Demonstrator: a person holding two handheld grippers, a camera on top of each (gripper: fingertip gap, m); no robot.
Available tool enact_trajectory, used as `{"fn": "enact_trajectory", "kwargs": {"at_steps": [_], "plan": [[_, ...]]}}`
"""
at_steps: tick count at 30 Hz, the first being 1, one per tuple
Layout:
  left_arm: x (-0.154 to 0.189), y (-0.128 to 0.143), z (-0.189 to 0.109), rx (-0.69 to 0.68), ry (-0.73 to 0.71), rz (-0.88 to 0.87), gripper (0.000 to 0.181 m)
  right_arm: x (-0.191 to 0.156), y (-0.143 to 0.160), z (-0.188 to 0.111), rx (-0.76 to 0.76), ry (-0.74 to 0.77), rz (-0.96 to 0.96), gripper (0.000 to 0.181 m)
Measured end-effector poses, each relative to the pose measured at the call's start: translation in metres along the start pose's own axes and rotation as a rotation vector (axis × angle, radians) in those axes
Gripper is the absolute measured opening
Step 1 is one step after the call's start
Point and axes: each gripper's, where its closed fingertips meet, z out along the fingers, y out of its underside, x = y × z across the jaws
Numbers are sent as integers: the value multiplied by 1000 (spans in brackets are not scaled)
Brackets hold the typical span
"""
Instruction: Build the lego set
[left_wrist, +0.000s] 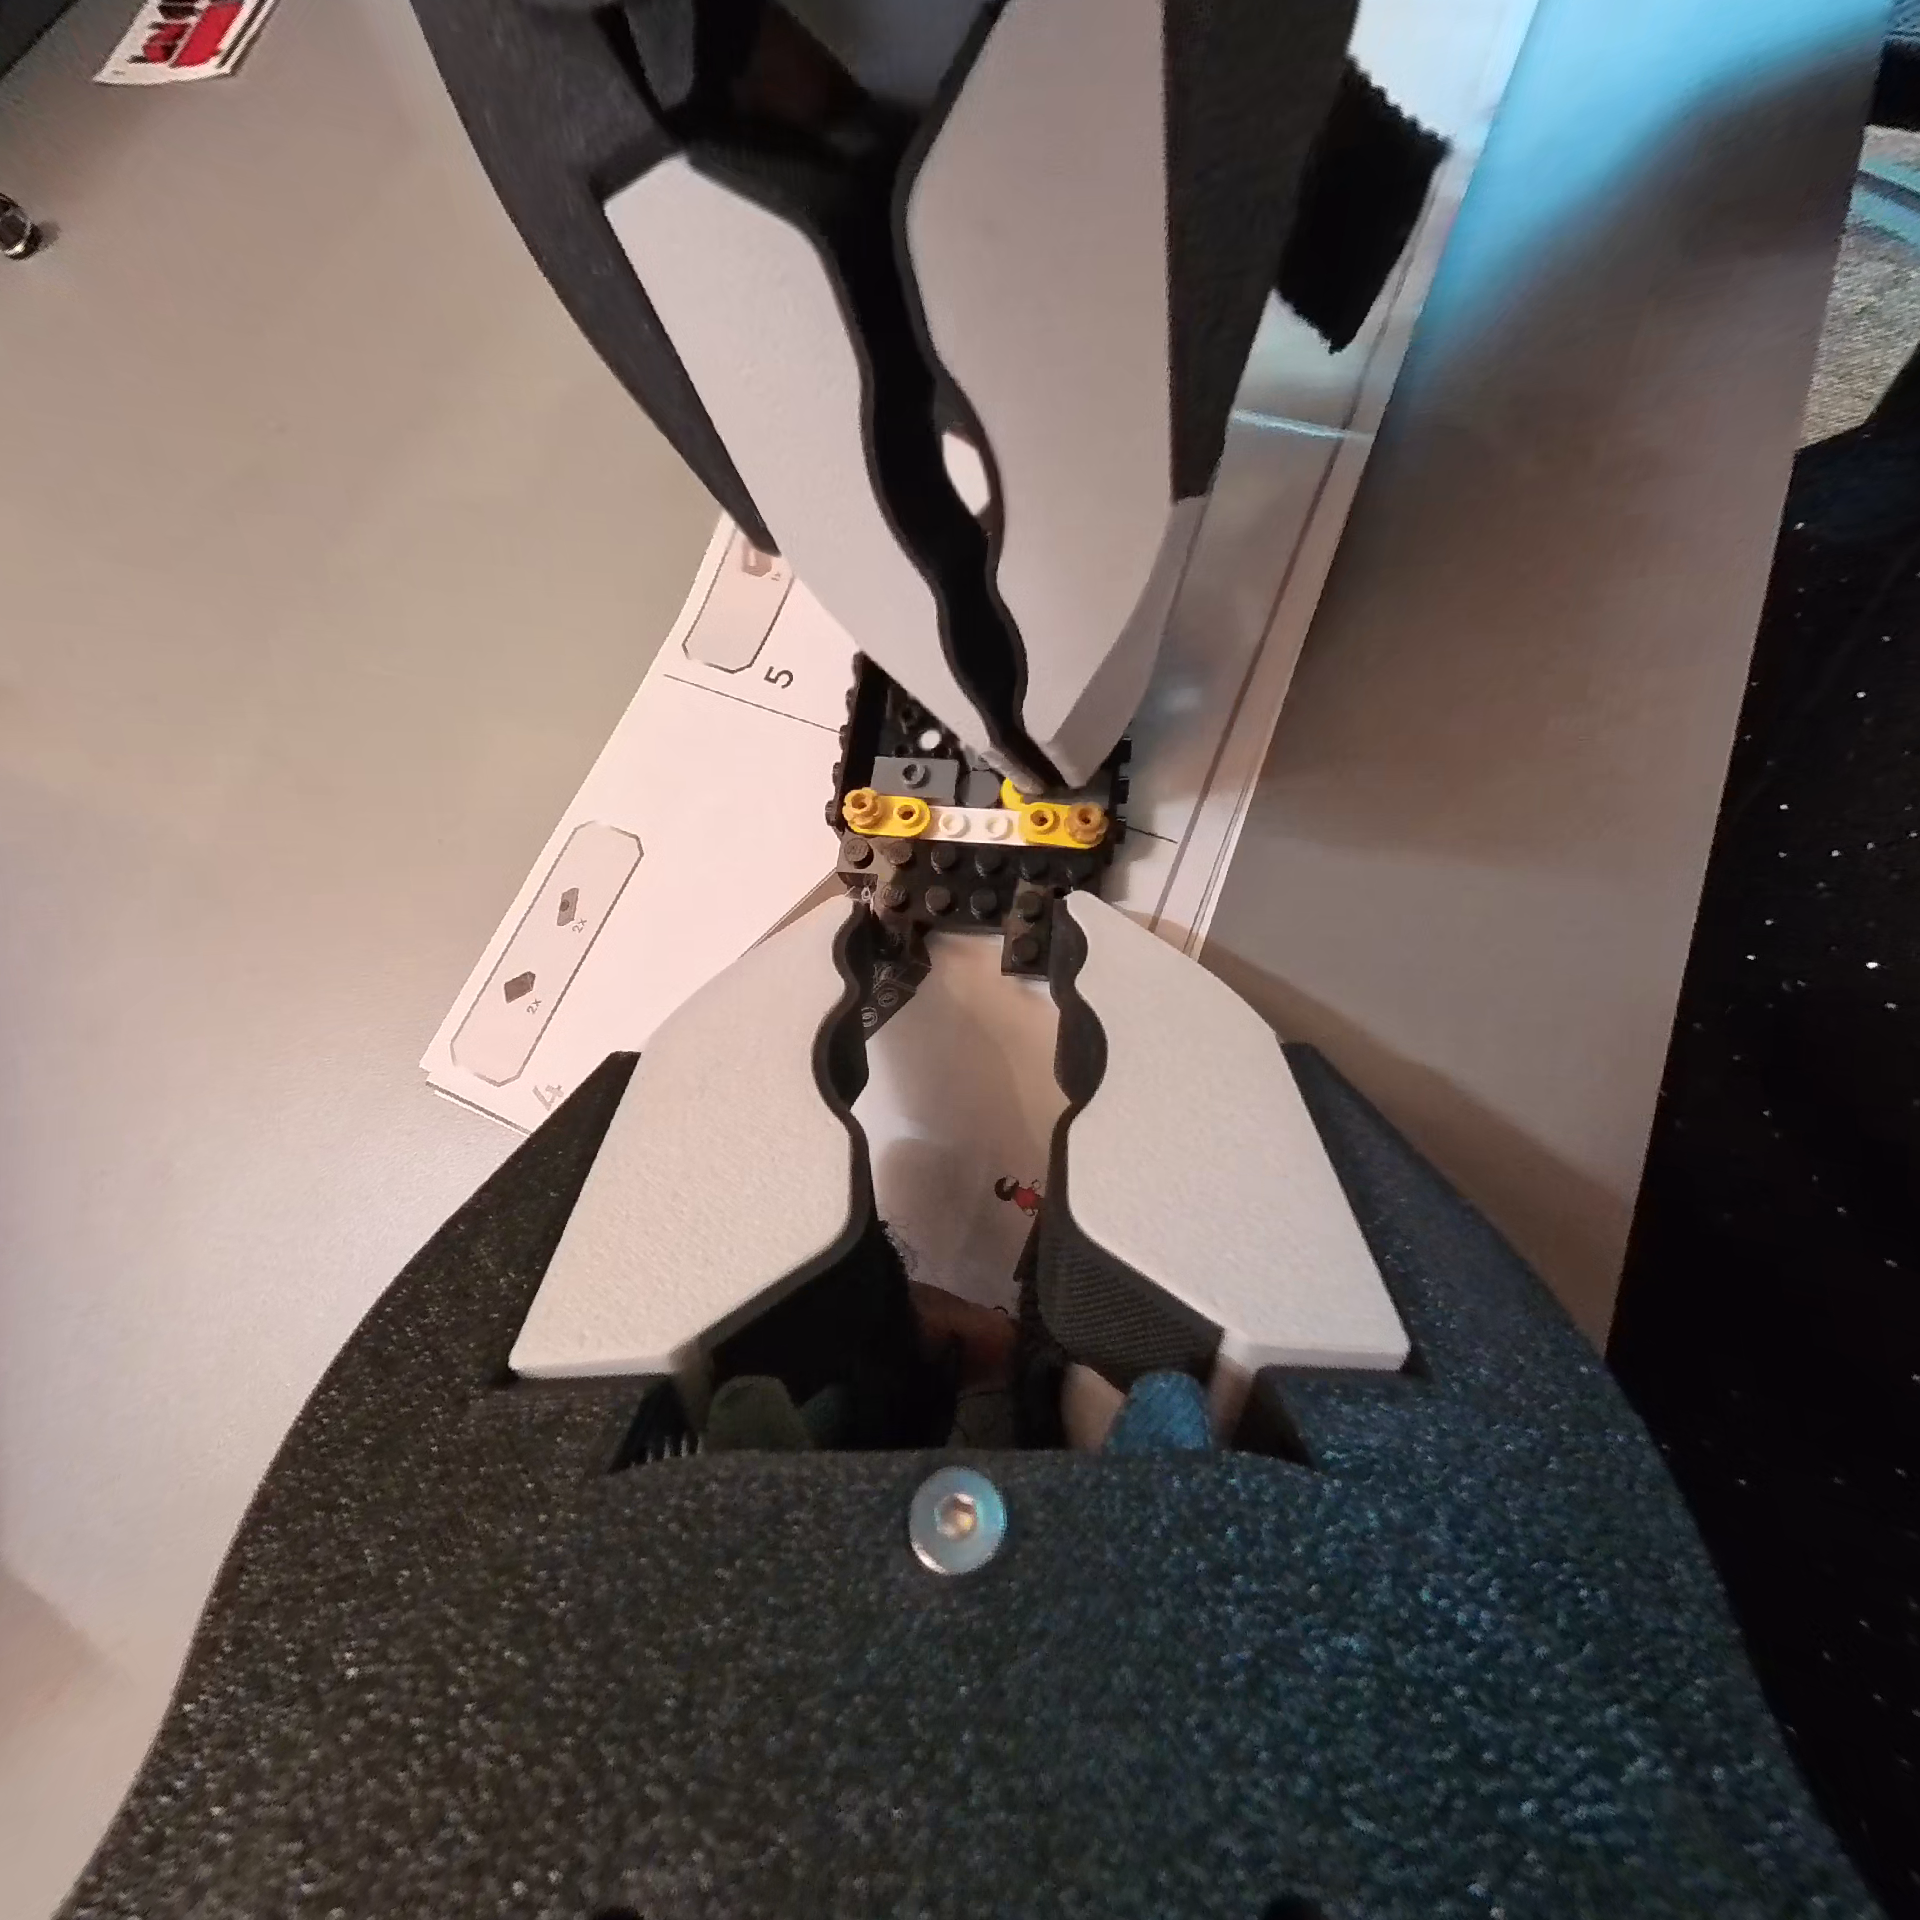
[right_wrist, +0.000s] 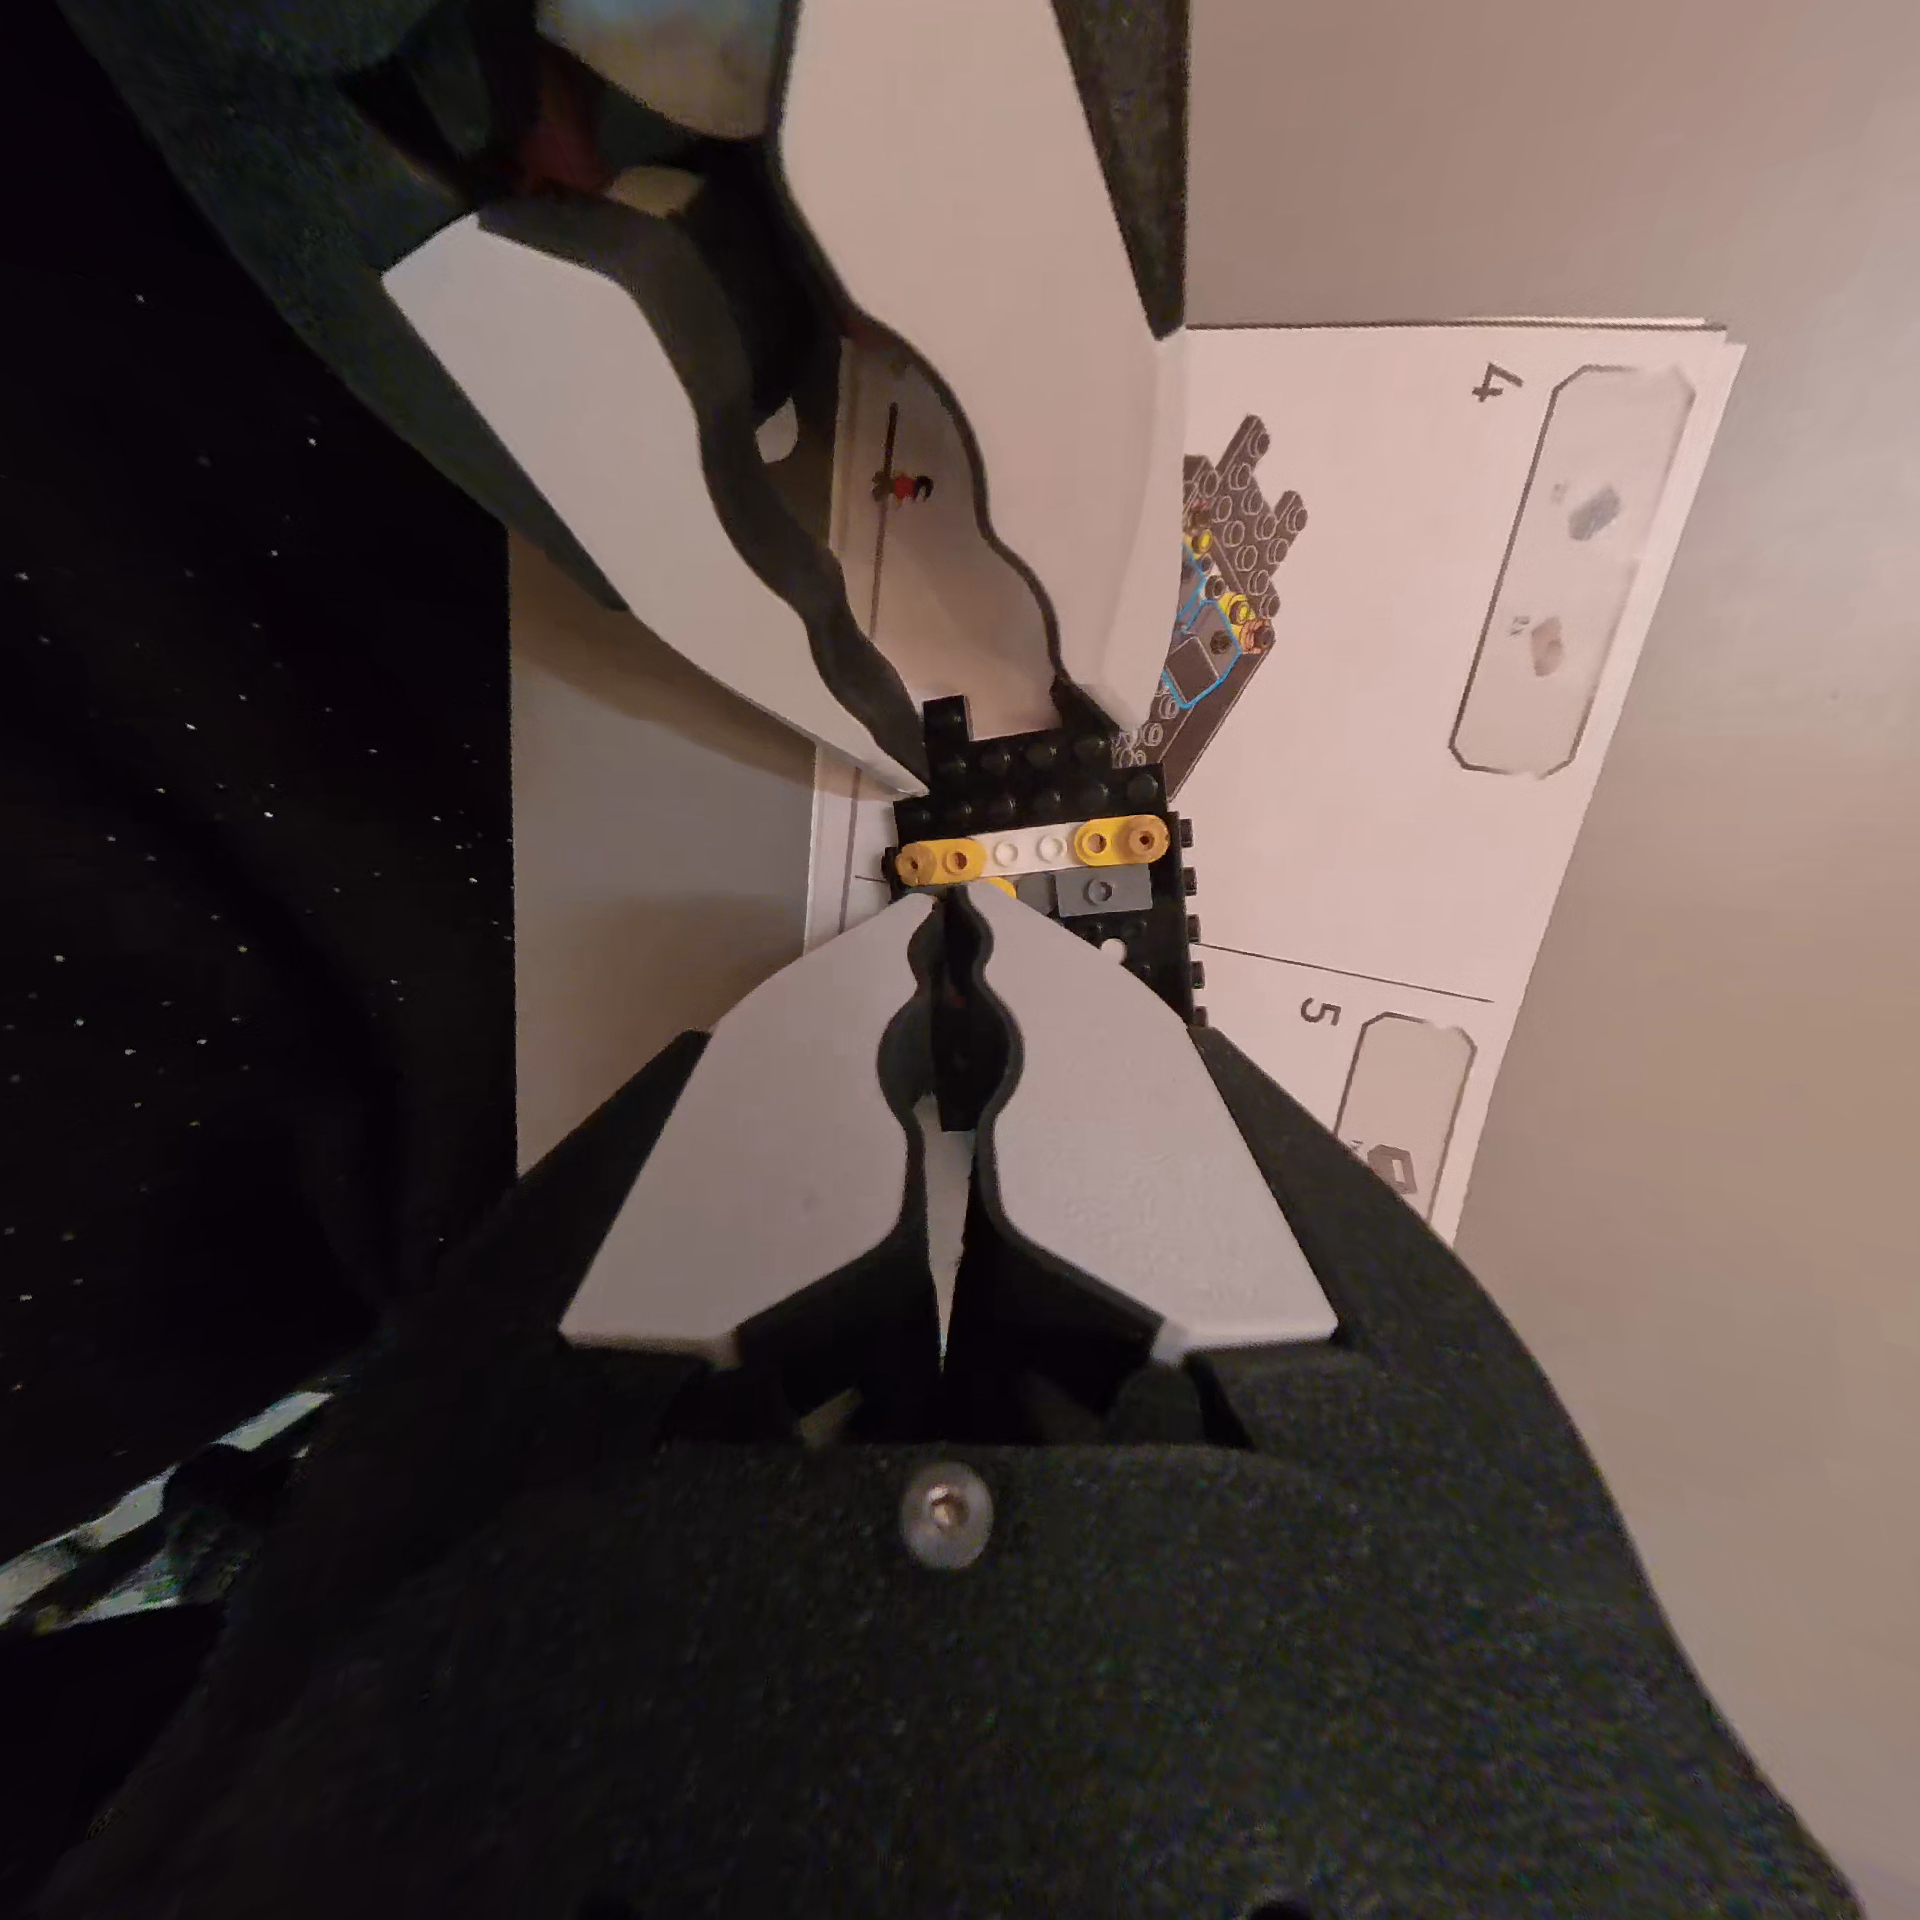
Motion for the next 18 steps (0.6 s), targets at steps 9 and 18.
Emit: {"fn": "enact_trajectory", "kwargs": {"at_steps": [9, 18], "plan": [[0, 0, 0, 0, 1, -3, 33, -2, -2, 2, -22, -101, 22, 0], [0, 0, 0, -1, 2, -3, 33, 1, -10, -17, 229, 75, -99, 0]]}}
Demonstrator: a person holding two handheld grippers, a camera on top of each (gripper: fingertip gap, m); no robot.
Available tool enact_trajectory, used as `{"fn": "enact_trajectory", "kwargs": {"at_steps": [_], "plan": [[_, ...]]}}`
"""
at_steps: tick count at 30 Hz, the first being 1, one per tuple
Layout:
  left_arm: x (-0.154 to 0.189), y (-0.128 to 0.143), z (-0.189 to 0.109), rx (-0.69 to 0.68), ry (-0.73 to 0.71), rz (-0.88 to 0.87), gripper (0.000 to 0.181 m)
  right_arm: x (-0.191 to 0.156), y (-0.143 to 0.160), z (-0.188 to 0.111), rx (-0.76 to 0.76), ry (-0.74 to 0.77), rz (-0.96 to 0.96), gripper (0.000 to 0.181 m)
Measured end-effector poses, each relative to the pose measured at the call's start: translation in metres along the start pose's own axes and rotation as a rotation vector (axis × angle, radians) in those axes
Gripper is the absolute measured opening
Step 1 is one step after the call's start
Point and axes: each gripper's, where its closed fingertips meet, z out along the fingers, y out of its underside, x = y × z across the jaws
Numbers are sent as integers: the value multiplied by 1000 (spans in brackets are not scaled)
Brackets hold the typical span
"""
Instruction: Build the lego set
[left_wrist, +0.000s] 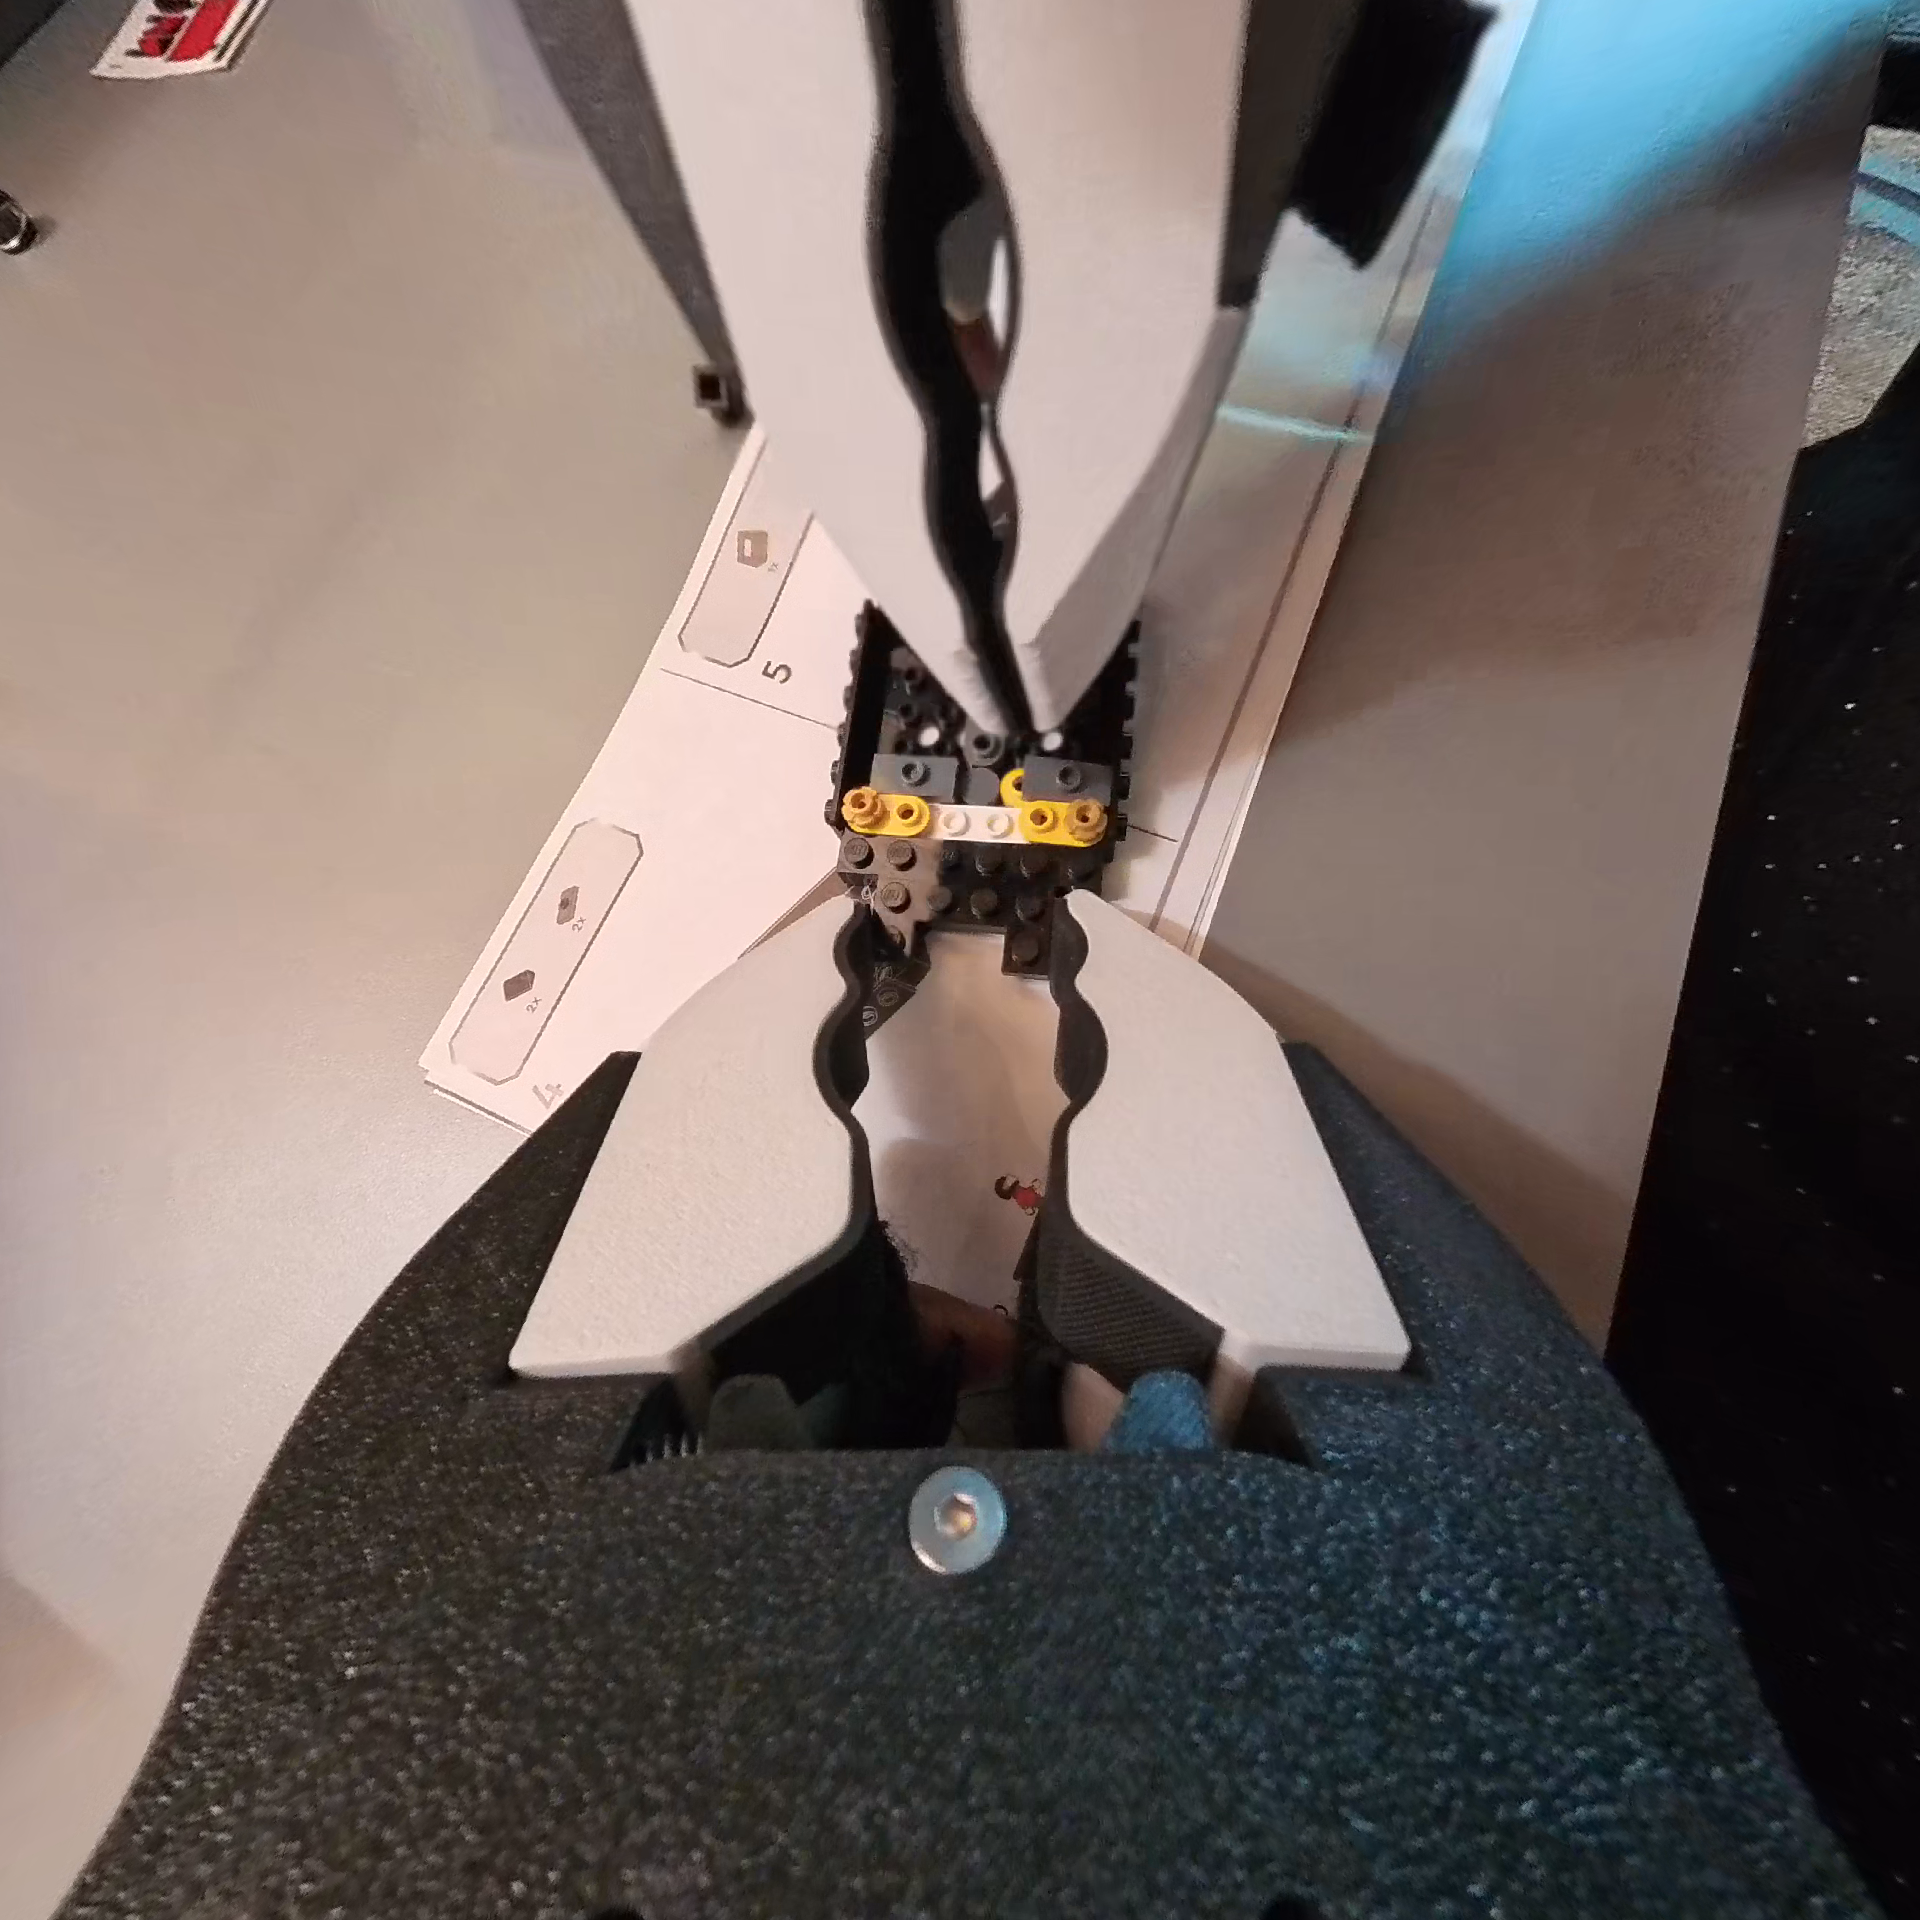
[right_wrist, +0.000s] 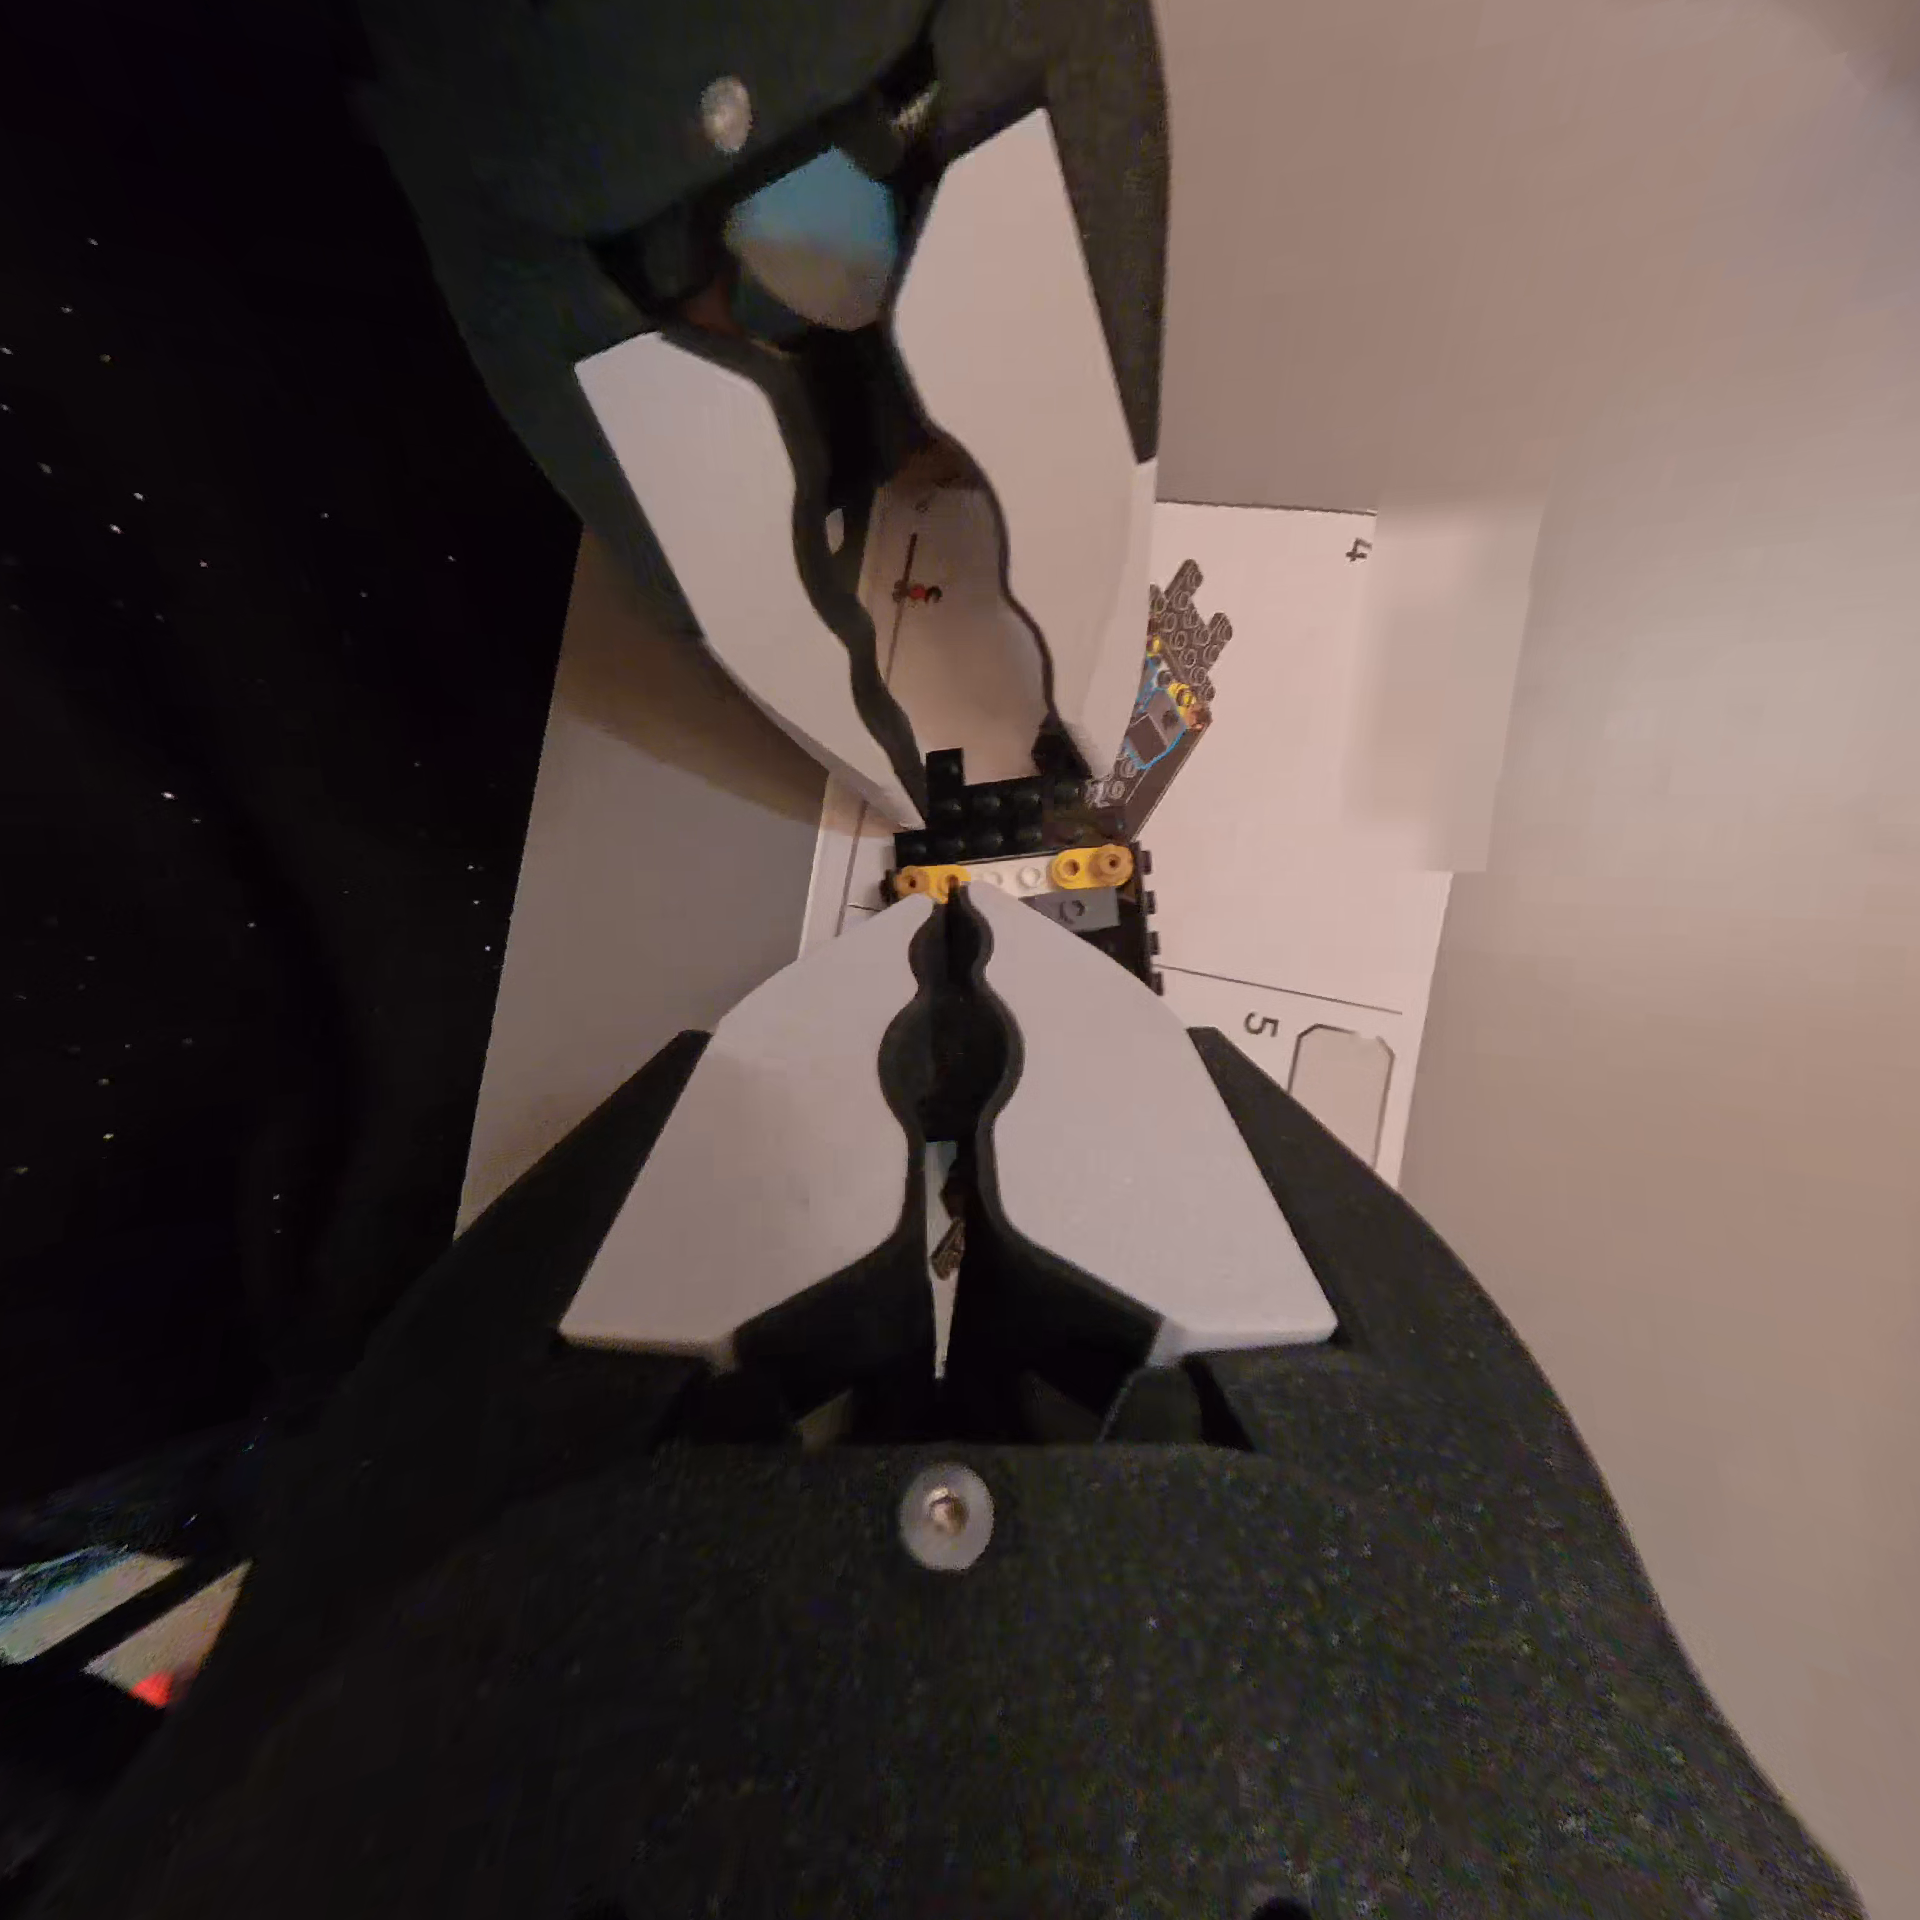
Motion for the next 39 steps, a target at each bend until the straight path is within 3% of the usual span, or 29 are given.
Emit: {"fn": "enact_trajectory", "kwargs": {"at_steps": [7, 26, 29, 33, 36, 39], "plan": [[0, 0, 0, 2, -4, 7, 33, 5, 11, 12, -11, 87, 16, 0], [0, 0, 0, 2, -2, 7, 33, 4, 11, 15, -56, 87, 74, 1], [0, 0, 0, 2, -3, 9, 33, 5, 10, 14, -15, 97, 7, 0], [1, 0, 0, 3, -8, 17, 33, 6, 2, -4, 163, 83, 81, 0], [1, 0, 0, 2, -2, 11, 33, 10, 18, -6, 115, 136, 83, 0], [1, 0, 0, 3, -6, 15, 33, 1, 24, 1, 95, 109, 86, 11]]}}
